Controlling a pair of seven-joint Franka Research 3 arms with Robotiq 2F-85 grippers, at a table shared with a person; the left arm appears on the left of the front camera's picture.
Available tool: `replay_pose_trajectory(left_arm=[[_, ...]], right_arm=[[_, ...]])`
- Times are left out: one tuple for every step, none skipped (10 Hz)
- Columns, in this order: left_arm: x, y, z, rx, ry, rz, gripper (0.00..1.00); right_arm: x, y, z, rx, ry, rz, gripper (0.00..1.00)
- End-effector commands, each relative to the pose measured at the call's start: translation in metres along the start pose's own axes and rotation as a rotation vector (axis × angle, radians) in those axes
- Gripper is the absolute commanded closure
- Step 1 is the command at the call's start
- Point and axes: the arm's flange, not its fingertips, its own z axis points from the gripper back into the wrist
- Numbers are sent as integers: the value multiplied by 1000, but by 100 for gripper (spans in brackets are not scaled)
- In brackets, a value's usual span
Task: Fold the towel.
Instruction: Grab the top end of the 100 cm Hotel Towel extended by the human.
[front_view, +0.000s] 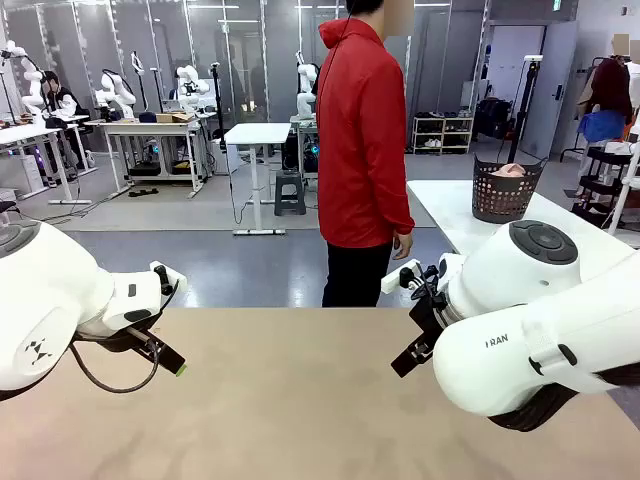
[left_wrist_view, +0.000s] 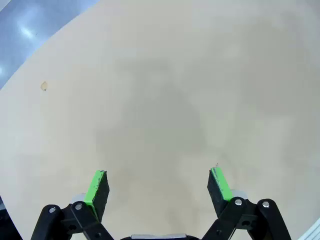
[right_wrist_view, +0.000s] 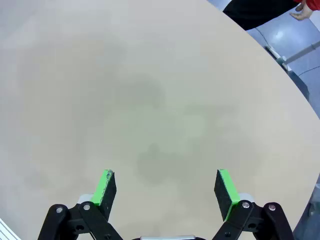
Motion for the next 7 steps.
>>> replay_pose_trajectory(left_arm=[[0,0,0,0,0,0,0],[0,0,0,0,0,0,0],[0,0,0,0,0,0,0],[0,0,0,0,0,0,0],[0,0,0,0,0,0,0],[0,0,0,0,0,0,0],[0,0,0,0,0,0,0]], right_arm=[[0,0,0,0,0,0,0],[0,0,0,0,0,0,0],[0,0,0,0,0,0,0],[0,0,0,0,0,0,0],[0,0,0,0,0,0,0],[0,0,0,0,0,0,0],[0,0,0,0,0,0,0]])
